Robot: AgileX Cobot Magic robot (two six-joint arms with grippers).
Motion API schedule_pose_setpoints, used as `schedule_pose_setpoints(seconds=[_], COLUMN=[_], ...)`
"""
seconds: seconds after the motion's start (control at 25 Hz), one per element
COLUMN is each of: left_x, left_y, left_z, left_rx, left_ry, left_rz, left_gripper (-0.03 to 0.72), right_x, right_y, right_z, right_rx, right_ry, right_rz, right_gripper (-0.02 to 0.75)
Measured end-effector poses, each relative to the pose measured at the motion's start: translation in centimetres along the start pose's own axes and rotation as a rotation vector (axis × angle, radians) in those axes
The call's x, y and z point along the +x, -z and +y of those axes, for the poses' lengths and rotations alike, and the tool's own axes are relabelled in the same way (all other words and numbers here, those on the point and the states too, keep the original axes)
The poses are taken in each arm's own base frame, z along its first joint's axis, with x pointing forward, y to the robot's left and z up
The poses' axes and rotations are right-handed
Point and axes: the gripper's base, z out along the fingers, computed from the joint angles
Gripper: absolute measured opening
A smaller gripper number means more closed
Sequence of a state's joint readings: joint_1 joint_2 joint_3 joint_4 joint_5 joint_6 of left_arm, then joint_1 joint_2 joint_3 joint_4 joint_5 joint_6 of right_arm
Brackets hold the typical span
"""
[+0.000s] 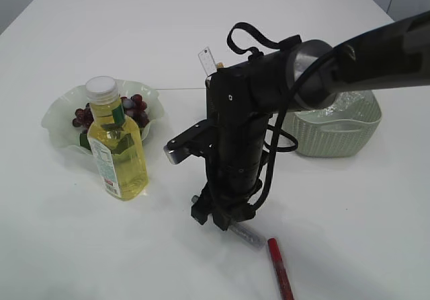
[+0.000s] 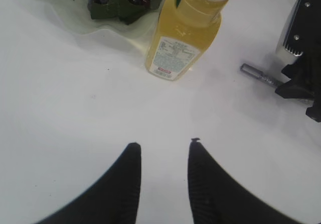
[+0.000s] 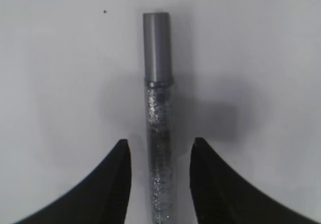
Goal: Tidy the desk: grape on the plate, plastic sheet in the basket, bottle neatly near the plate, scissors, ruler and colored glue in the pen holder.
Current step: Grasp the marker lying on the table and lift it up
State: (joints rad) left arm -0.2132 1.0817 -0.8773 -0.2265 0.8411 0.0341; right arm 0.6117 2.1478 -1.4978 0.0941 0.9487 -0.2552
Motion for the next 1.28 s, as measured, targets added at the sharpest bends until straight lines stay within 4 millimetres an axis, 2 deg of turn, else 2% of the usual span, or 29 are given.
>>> schedule_pose_setpoints(seconds=[0.48, 0.96, 1.28], left_x=[0.0, 0.0, 0.0], left_y=[0.0, 0.0, 0.0], left_z=[0.0, 0.0, 0.0], left_rx=[0.000, 0.000, 0.000], left_ry=[0.000, 0.000, 0.000], left_rz=[0.000, 0.000, 0.002], left_gripper=[0.241, 0.241, 0.241], right_x=[-0.1, -0.1, -0.2], right_y=[-1.2, -1.2, -1.2], right_z=[-0.1, -0.1, -0.2], right_rx=[-0.002, 0.000, 0.001], right_ry=[-0.005, -0.006, -0.008], right_rz=[0.014, 0.014, 0.010], right_gripper=[0.286, 0.123, 0.054])
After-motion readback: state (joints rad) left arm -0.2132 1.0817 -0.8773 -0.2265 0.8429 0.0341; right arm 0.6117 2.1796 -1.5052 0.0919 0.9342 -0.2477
